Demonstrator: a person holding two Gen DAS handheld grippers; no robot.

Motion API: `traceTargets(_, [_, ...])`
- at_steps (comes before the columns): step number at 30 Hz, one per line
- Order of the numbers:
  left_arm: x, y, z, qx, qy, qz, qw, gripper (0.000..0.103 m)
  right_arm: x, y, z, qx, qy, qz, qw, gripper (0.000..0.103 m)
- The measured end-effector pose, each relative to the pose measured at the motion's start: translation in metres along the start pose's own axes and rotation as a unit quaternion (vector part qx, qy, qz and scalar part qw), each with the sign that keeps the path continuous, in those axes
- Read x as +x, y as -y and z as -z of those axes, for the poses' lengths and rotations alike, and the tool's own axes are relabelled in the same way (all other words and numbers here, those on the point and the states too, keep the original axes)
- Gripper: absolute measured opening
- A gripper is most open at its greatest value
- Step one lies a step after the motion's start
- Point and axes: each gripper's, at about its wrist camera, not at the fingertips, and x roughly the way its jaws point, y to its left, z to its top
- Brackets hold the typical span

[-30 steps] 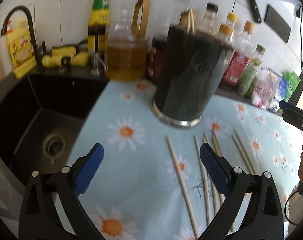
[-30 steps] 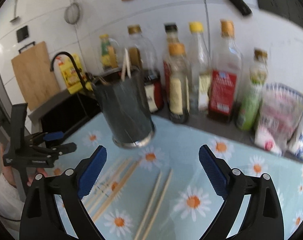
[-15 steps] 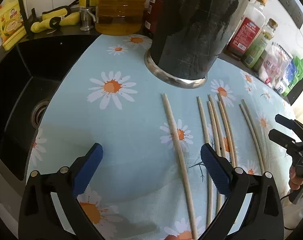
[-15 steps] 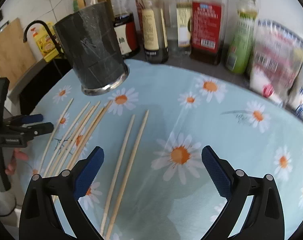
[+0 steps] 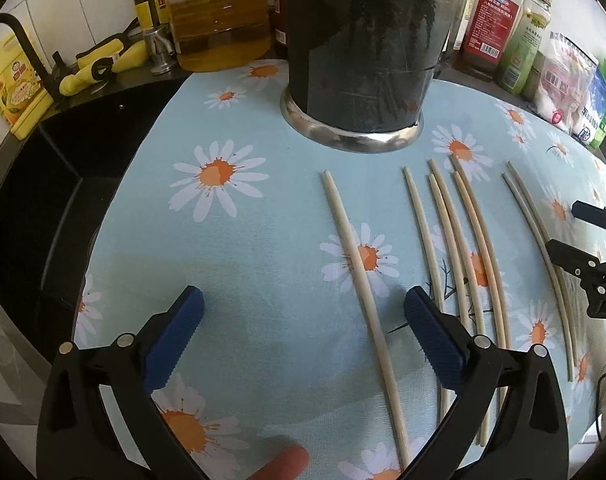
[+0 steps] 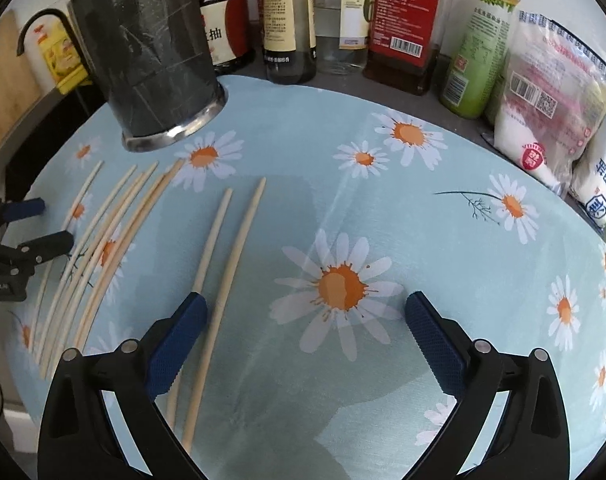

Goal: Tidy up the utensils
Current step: 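Move both open tools back down to the chopsticks on the tablecloth, then close the left tool on a chopstick while the right tool grasps another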

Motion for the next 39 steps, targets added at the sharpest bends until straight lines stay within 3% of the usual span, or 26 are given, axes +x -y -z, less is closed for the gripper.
traceTargets(6, [0.0, 0.0, 0.004, 0.0, 0.016, -0.001, 0.9999, 0.099, -0.002, -0.001, 0.006, 0.016, 0.01, 0.012, 1.0, 0.096])
traceTargets(12, [0.0, 0.001, 0.0, -0.009, 0.005, -0.004, 0.9999, 0.099, 0.0, -0.001, 0.0, 0.026, -0.015, 0.015, 0.999, 0.096])
traceTargets(16, [-0.001, 0.003, 0.003, -0.027, 0.014, -0.016, 0.9994, 0.097, -0.001, -0.002, 0.002, 0.03, -0.005, 0.022, 0.999, 0.091])
traceTargets(18, [-0.004, 0.005, 0.005, -0.025, 0.018, -0.014, 0.9994, 0.086, -0.005, -0.006, 0.004, 0.026, -0.001, 0.019, 0.999, 0.075])
traceTargets(19, [-0.007, 0.007, 0.005, -0.021, 0.02, -0.012, 0.9995, 0.08, -0.011, -0.007, 0.006, 0.02, 0.0, 0.016, 1.0, 0.059])
traceTargets(20, [-0.01, 0.011, 0.005, -0.015, 0.021, -0.007, 0.9997, 0.067, -0.014, -0.01, 0.006, 0.009, -0.002, 0.008, 1.0, 0.045])
traceTargets(21, [-0.012, 0.013, 0.005, -0.009, 0.02, -0.001, 0.9998, 0.055, -0.016, -0.011, 0.006, 0.006, -0.004, 0.005, 1.0, 0.037])
traceTargets(23, [-0.015, 0.015, 0.005, -0.011, 0.016, 0.004, 0.9998, 0.039, -0.019, -0.011, 0.006, 0.009, -0.008, 0.003, 1.0, 0.009])
traceTargets(26, [-0.017, 0.006, 0.006, -0.042, 0.008, -0.006, 0.9991, 0.008, -0.022, -0.003, 0.008, 0.025, -0.011, -0.005, 1.0, 0.005])
traceTargets(27, [-0.017, 0.002, 0.005, -0.06, 0.002, 0.001, 0.9982, 0.006, -0.023, 0.001, 0.007, 0.034, -0.013, -0.016, 0.999, 0.005])
traceTargets(31, [-0.016, -0.003, 0.003, -0.072, -0.013, 0.016, 0.9972, 0.005, -0.021, 0.009, 0.006, 0.056, -0.021, -0.043, 0.997, 0.005])
traceTargets(35, [-0.017, -0.005, 0.006, -0.081, -0.012, 0.033, 0.9961, 0.005, -0.023, 0.012, 0.009, 0.058, -0.021, -0.044, 0.997, 0.005])
traceTargets(39, [-0.028, -0.002, 0.008, -0.079, 0.014, 0.031, 0.9963, 0.005, -0.024, 0.019, 0.01, 0.066, -0.02, -0.042, 0.997, 0.005])
